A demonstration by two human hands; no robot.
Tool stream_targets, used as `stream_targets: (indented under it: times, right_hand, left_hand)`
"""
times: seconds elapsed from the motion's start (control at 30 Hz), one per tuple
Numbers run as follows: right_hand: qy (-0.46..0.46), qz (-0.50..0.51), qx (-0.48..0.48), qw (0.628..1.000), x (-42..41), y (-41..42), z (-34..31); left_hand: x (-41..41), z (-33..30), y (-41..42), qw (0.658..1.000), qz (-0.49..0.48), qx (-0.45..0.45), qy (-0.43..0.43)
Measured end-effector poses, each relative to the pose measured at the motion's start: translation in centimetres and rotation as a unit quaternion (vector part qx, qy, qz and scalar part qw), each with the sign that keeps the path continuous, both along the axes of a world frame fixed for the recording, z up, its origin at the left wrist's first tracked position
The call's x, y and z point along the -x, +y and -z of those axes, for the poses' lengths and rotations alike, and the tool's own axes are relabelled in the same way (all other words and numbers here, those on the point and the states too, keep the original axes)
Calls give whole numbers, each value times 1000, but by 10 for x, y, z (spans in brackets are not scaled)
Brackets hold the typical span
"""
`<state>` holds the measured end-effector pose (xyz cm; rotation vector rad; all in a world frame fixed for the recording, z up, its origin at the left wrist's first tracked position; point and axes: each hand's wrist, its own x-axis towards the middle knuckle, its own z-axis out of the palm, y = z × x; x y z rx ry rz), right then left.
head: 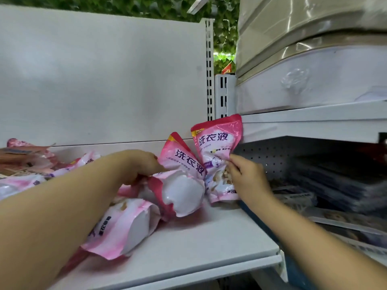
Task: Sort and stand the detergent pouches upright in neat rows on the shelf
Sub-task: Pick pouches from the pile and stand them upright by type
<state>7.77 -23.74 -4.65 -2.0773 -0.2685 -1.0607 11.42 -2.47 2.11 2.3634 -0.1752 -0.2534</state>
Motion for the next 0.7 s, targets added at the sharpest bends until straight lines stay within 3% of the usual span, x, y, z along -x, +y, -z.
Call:
stream_targets:
  times: [0.23,0.37,0.47,0.6,0.7]
  right_hand:
    - [-54,7,41,998,3,-10,-14]
    - [-66,13,-38,997,-15,-3,-17]
    - [-80,-46,-132,987,-29,12,-22]
    - [-86,-140,-244,956,-48,35,-35]
    - [30,-153,-223,962,-59,43,-28]
  left_hand:
    - [8,-30,-5,963,-43,-10,-265]
    - [30,-62,25,947,-44,147,-284]
    - [45,-76,50,924,-69,232,-297]
    - [55,-67,90,899,-135,258,-327]
    - [49,-42,123,907,-190,228,-299]
